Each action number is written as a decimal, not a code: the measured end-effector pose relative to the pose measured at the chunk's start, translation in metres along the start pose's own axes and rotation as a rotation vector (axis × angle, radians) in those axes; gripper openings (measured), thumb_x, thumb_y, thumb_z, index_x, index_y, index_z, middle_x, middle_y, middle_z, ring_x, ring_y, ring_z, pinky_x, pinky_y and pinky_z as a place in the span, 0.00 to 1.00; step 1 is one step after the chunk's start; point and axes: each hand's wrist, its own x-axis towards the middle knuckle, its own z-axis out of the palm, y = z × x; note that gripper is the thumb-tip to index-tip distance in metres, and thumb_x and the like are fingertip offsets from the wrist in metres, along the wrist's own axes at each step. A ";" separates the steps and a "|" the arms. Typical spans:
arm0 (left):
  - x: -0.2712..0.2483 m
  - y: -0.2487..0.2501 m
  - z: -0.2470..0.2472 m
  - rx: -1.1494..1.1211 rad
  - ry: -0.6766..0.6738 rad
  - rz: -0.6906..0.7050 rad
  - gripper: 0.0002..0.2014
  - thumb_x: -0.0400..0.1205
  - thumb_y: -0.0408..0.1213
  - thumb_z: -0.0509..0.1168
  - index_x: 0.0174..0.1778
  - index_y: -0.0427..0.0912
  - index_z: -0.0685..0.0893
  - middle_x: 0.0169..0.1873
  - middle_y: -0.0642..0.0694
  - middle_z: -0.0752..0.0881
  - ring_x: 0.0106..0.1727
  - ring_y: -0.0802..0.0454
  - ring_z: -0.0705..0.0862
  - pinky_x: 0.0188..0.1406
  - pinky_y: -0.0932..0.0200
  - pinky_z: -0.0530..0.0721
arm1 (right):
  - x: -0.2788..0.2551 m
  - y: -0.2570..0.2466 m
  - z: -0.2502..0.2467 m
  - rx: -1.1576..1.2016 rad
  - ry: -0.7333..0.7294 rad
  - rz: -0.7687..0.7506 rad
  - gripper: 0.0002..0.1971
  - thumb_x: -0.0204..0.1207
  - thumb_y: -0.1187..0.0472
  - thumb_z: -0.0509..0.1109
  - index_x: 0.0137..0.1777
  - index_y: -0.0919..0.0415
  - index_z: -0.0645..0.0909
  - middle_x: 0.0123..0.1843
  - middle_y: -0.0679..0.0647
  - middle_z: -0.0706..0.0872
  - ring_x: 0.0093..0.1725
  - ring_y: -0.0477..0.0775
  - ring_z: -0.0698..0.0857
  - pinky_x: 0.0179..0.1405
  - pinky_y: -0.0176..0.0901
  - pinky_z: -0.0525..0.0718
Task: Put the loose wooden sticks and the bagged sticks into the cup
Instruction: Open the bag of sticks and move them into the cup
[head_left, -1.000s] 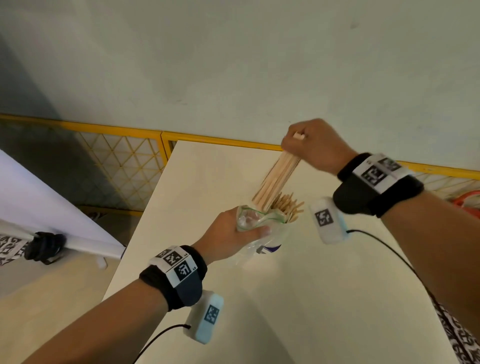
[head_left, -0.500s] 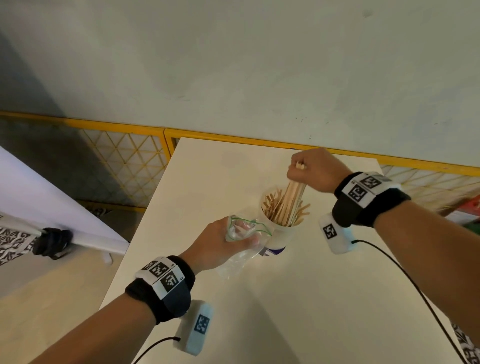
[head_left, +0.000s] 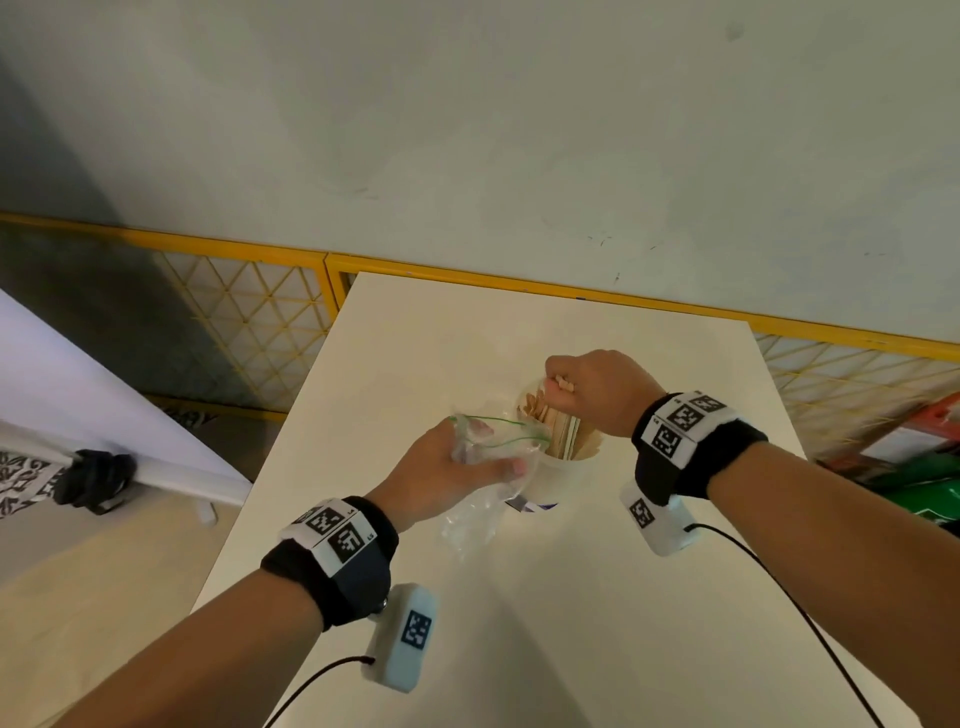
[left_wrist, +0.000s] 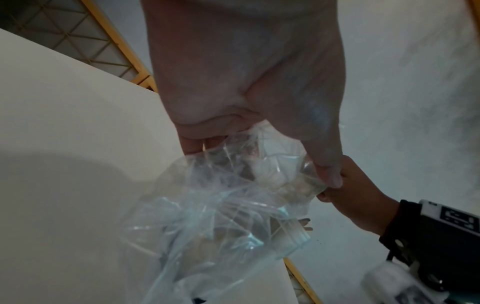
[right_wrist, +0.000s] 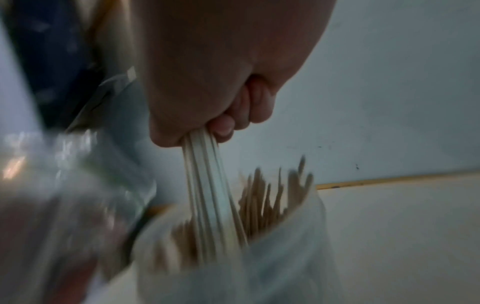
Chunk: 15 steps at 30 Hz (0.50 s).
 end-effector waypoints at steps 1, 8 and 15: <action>-0.001 0.003 0.000 0.004 -0.023 0.011 0.16 0.70 0.59 0.77 0.52 0.61 0.88 0.50 0.57 0.92 0.55 0.62 0.89 0.65 0.57 0.82 | 0.001 0.002 -0.003 0.046 0.040 0.028 0.11 0.81 0.53 0.59 0.45 0.60 0.78 0.22 0.48 0.70 0.28 0.57 0.73 0.31 0.42 0.68; -0.015 0.006 -0.011 -0.169 -0.034 -0.054 0.18 0.72 0.44 0.73 0.56 0.51 0.79 0.43 0.61 0.88 0.51 0.62 0.86 0.55 0.62 0.82 | -0.008 -0.008 0.009 -0.134 0.021 -0.005 0.12 0.82 0.53 0.55 0.45 0.58 0.76 0.26 0.50 0.75 0.28 0.58 0.75 0.30 0.43 0.71; -0.019 -0.001 -0.014 -0.122 0.114 -0.040 0.34 0.61 0.53 0.70 0.62 0.42 0.78 0.42 0.48 0.81 0.47 0.52 0.80 0.61 0.40 0.81 | -0.002 -0.005 0.004 -0.132 -0.018 -0.041 0.13 0.82 0.54 0.56 0.47 0.61 0.78 0.27 0.52 0.76 0.29 0.58 0.74 0.31 0.43 0.69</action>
